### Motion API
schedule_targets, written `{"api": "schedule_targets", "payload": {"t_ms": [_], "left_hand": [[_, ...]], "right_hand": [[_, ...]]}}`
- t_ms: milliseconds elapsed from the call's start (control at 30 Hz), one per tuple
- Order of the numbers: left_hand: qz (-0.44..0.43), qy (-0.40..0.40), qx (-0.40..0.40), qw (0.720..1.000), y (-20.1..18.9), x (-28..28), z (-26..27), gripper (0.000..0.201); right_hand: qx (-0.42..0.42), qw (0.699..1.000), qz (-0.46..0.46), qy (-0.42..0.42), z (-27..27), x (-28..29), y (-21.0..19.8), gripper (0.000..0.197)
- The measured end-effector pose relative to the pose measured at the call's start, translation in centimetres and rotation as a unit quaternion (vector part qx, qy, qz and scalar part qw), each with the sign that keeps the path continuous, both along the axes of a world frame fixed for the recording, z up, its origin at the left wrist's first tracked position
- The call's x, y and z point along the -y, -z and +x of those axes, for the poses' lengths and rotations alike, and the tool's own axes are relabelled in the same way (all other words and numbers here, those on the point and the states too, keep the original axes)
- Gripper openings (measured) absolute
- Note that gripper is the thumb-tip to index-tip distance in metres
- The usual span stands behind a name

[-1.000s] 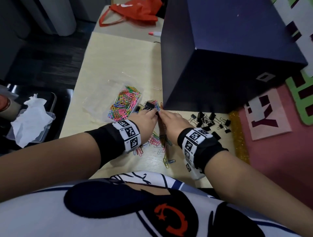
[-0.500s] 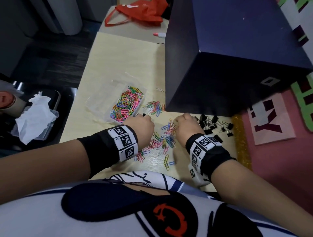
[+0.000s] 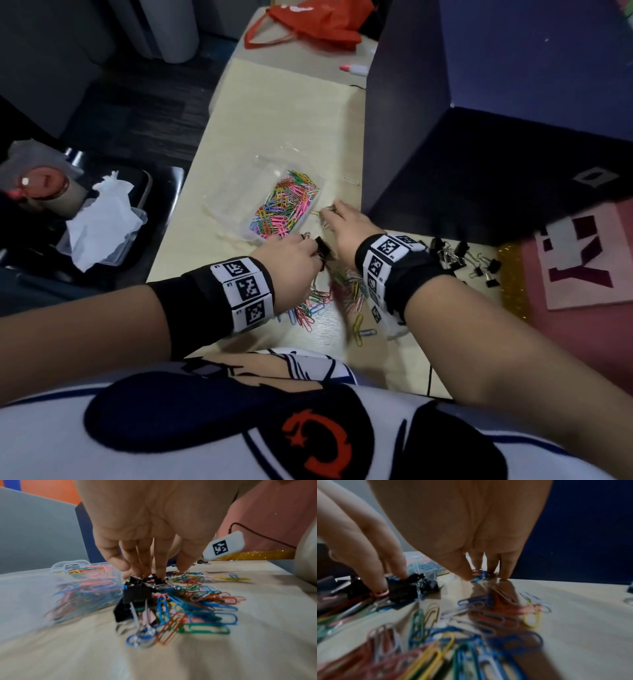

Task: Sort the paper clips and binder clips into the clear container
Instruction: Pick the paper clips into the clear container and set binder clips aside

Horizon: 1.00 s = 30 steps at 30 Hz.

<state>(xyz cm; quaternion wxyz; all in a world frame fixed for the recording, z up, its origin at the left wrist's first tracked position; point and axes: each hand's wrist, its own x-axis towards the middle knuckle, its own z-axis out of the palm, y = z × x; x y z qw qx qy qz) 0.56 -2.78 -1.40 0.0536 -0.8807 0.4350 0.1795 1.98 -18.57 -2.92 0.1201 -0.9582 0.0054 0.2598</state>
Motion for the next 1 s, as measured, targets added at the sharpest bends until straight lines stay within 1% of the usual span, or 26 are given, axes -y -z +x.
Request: {"api": "schedule_targets", "payload": {"t_ms": [100, 167, 267, 300, 367, 433, 533, 633, 733, 800, 867, 933, 1000], "left_hand": [[-0.03, -0.021, 0.017, 0.999, -0.1, -0.9, 0.5, 0.037], [-0.054, -0.035, 0.028, 0.998, 0.0, -1.4, 1.1, 0.039], [-0.072, -0.05, 0.04, 0.995, 0.2, -1.8, 1.7, 0.039], [-0.079, -0.052, 0.042, 0.995, 0.3, -1.9, 1.8, 0.039], [-0.092, -0.049, 0.052, 0.993, 0.4, -2.2, 1.8, 0.038], [-0.098, -0.044, 0.06, 0.992, 0.5, -2.6, 1.6, 0.037], [-0.1, -0.026, 0.061, 0.993, 0.9, -3.5, 1.4, 0.042], [-0.106, -0.024, 0.058, 0.992, 1.3, -4.3, 1.3, 0.049], [-0.112, -0.03, 0.048, 0.992, 1.5, -4.6, 1.3, 0.055], [-0.111, -0.037, 0.044, 0.992, 1.6, -4.7, 1.4, 0.058], [-0.106, -0.048, 0.036, 0.993, 1.5, -4.6, 1.6, 0.06], [-0.104, -0.053, 0.022, 0.993, 1.1, -4.2, 2.0, 0.06], [-0.097, -0.051, 0.013, 0.994, 0.7, -3.7, 2.4, 0.059]], "right_hand": [[-0.026, 0.999, -0.017, 0.018, -0.8, 0.4, 0.0, 0.067], [-0.03, 0.998, -0.039, 0.036, -1.9, 0.5, -0.4, 0.06], [-0.049, 0.99, -0.113, 0.061, -2.9, -0.1, -1.5, 0.048], [-0.044, 0.989, -0.126, 0.069, -2.7, -0.4, -1.9, 0.045], [-0.01, 0.99, -0.122, 0.076, -1.5, -1.3, -2.4, 0.041], [0.03, 0.991, -0.093, 0.097, 0.5, -2.0, -2.5, 0.042], [0.041, 0.991, -0.058, 0.117, 3.5, -2.3, -2.1, 0.039], [0.032, 0.989, -0.054, 0.13, 5.8, -2.0, -1.0, 0.041], [0.002, 0.992, -0.064, 0.105, 6.4, -2.0, -0.1, 0.046], [0.005, 0.995, -0.084, 0.054, 5.8, -2.0, 0.4, 0.045], [0.01, 0.995, -0.097, -0.002, 4.5, -1.7, 1.0, 0.044], [0.015, 0.996, -0.086, -0.029, 2.8, -1.2, 1.6, 0.044], [0.012, 0.996, -0.082, -0.045, 1.2, -0.7, 1.9, 0.049]]}}
